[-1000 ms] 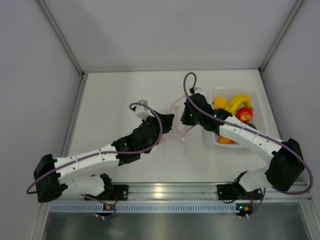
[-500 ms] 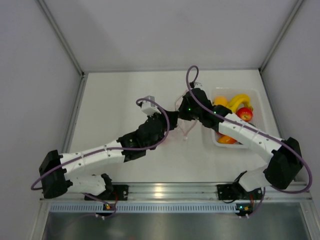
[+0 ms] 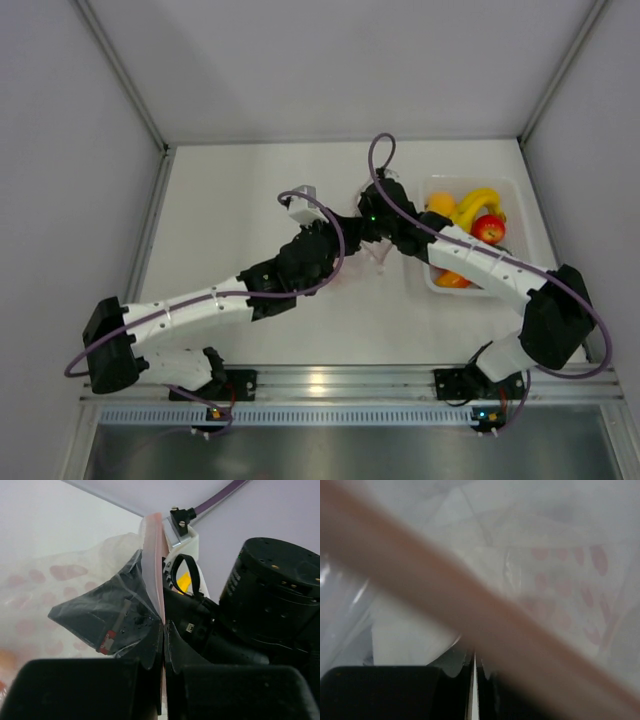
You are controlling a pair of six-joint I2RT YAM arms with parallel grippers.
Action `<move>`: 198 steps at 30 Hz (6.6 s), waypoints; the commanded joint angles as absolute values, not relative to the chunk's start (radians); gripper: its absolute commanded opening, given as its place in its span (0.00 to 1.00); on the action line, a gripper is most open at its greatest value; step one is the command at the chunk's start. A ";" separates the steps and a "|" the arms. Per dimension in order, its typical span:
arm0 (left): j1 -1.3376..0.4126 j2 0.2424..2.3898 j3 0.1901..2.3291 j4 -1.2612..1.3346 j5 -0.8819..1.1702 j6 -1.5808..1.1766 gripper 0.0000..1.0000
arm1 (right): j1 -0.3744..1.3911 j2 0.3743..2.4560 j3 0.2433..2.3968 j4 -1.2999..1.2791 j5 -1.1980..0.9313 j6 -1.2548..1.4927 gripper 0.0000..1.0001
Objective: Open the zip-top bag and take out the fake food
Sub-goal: Adjust the zipper food storage bag at the center of the board.
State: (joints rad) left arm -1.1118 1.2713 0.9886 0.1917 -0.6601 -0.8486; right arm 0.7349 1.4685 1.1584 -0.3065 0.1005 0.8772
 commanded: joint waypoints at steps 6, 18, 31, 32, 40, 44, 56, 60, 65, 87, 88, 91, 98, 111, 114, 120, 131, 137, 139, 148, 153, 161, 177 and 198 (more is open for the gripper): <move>-1.123 1.221 0.972 0.273 -0.667 -0.867 0.00 | 0.764 1.453 0.986 -0.078 0.083 0.867 0.00; -1.123 1.239 0.920 0.330 -0.611 -0.881 0.00 | 0.839 1.486 0.907 -0.017 -0.084 0.796 0.02; -1.129 1.155 0.870 0.328 -0.641 -0.867 0.00 | 0.920 1.503 0.842 0.055 0.089 0.888 0.00; -1.129 1.154 0.867 0.328 -0.646 -0.874 0.00 | 0.920 1.496 0.836 0.061 0.097 0.893 0.00; -1.131 1.173 0.899 0.327 -0.635 -0.910 0.00 | 0.913 1.522 0.838 0.003 0.153 0.839 0.00; -1.137 1.226 0.951 0.328 -0.580 -0.923 0.00 | 0.856 1.415 0.776 -0.084 0.227 0.804 0.00; -1.163 1.240 0.976 0.328 -0.667 -1.040 0.00 | 0.638 1.172 0.845 -0.464 0.357 0.552 0.00; -1.163 1.143 0.888 0.327 -0.765 -1.051 0.00 | 0.617 1.210 0.928 -0.606 0.402 0.462 0.00; -1.161 1.059 0.818 0.282 -0.807 -1.008 0.00 | 0.627 1.284 1.026 -0.716 0.437 0.436 0.00; -1.140 0.998 0.869 0.003 -0.658 -1.008 0.00 | 0.862 1.315 1.161 -0.715 0.147 0.440 0.00; -1.137 1.021 0.917 -0.064 -0.638 -0.965 0.00 | 0.864 1.313 1.175 -0.715 0.153 0.440 0.00; -1.114 1.123 1.102 -0.150 -0.500 -0.858 0.00 | 0.864 1.289 1.196 -0.712 0.149 0.449 0.00; -0.911 1.382 1.495 -0.354 0.094 -0.735 0.00 | 0.864 1.285 1.267 -0.730 0.052 0.443 0.00; -0.706 1.672 1.802 -0.629 0.571 -0.516 0.00 | 0.761 1.230 1.063 -0.627 -0.067 0.454 0.00; -0.707 1.727 1.860 -0.702 0.569 -0.489 0.00 | 0.747 1.255 1.034 -0.614 -0.077 0.454 0.00; -0.710 1.746 1.953 -0.804 0.490 -0.440 0.00 | 0.742 1.266 0.964 -0.484 -0.202 0.466 0.00; -0.715 1.726 1.835 -0.827 0.399 -0.420 0.00 | 0.759 1.313 0.931 -0.292 -0.152 0.548 0.01; -0.713 1.700 1.806 -0.825 0.371 -0.405 0.00 | 0.776 1.364 0.939 -0.215 -0.062 0.586 0.07; -0.713 1.694 1.795 -0.825 0.362 -0.399 0.00 | 0.787 1.380 0.933 -0.183 -0.020 0.618 0.07; -0.713 1.655 1.735 -0.775 0.356 -0.429 0.00 | 0.868 1.353 0.864 -0.023 0.227 0.865 0.00; -0.727 1.556 1.603 -0.635 0.264 -0.563 0.00 | 0.888 1.348 0.885 -0.041 0.282 0.968 0.00; -0.831 1.268 1.297 -0.375 -0.119 -0.800 0.00 | 0.853 1.316 0.780 0.089 0.267 1.110 0.00; -1.063 1.123 0.985 -0.029 -0.457 -1.140 0.00 | 0.761 1.336 0.949 -0.159 0.156 0.852 0.00; -1.129 1.140 0.793 0.159 -0.767 -1.376 0.00 | 0.722 1.459 1.221 -0.476 -0.103 0.647 0.00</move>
State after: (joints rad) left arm -1.1259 1.1625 0.8246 0.0708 -0.7162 -1.3167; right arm 0.7040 1.4384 1.2007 -0.4053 -0.0746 0.6788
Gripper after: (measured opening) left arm 0.020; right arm 0.005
